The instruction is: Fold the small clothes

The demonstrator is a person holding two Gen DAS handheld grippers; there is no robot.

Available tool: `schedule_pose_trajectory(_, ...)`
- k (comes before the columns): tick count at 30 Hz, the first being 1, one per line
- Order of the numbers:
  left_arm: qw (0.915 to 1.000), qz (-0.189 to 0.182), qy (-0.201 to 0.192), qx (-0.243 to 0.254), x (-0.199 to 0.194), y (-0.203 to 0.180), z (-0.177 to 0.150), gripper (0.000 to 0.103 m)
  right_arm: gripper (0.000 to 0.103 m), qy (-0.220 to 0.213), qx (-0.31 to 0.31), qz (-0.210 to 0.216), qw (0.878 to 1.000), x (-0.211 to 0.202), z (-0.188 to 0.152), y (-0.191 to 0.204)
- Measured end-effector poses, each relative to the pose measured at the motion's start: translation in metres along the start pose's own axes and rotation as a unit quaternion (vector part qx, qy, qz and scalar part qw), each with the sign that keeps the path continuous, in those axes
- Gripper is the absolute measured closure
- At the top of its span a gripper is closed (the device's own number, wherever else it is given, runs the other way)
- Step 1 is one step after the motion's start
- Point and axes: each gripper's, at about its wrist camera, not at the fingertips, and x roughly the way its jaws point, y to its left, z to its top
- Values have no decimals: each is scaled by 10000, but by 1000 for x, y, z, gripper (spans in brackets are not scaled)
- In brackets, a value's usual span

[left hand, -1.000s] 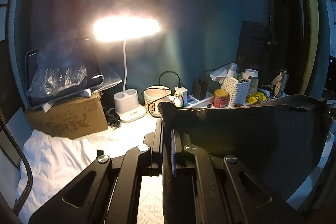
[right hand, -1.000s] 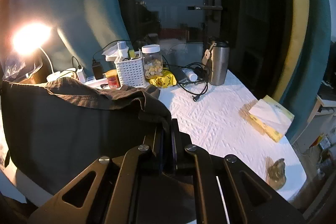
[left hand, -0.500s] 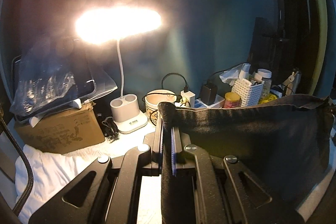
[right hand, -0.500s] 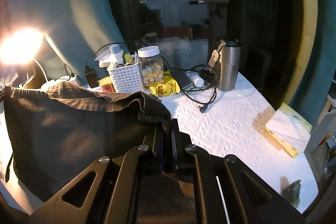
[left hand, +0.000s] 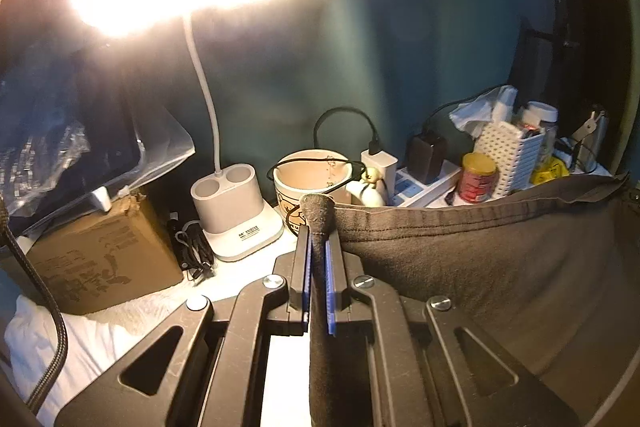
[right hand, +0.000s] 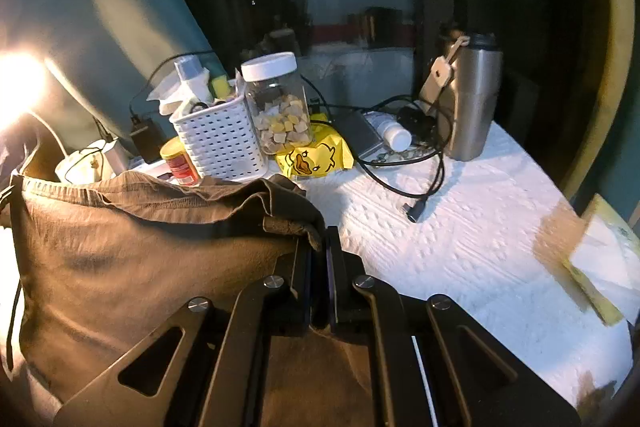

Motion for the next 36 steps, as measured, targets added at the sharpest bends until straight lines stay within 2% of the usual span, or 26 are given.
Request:
schedule_pose_trajectory(9,9996,46,279,35,46,-1,1,98,96,221,88,22,9997,51,12,-15)
schedule_pose_trajectory(20,9971,110,755,75,92,2,-14,98,96,786,221,86,9966,102,8,-26)
schedule_pose_trajectory(32,9917,97,1284,47,123,3,-24,98,92,537,231,-344,9977,112,36,-44)
schedule_pose_trajectory(35,9911,156,1323,83,127,2,-24,97,88,587,240,-420,9971,113,32,-48)
schedule_pose_trajectory(36,9906,293,1320,204,128,0,-26,97,84,611,254,-433,9969,112,31,-50)
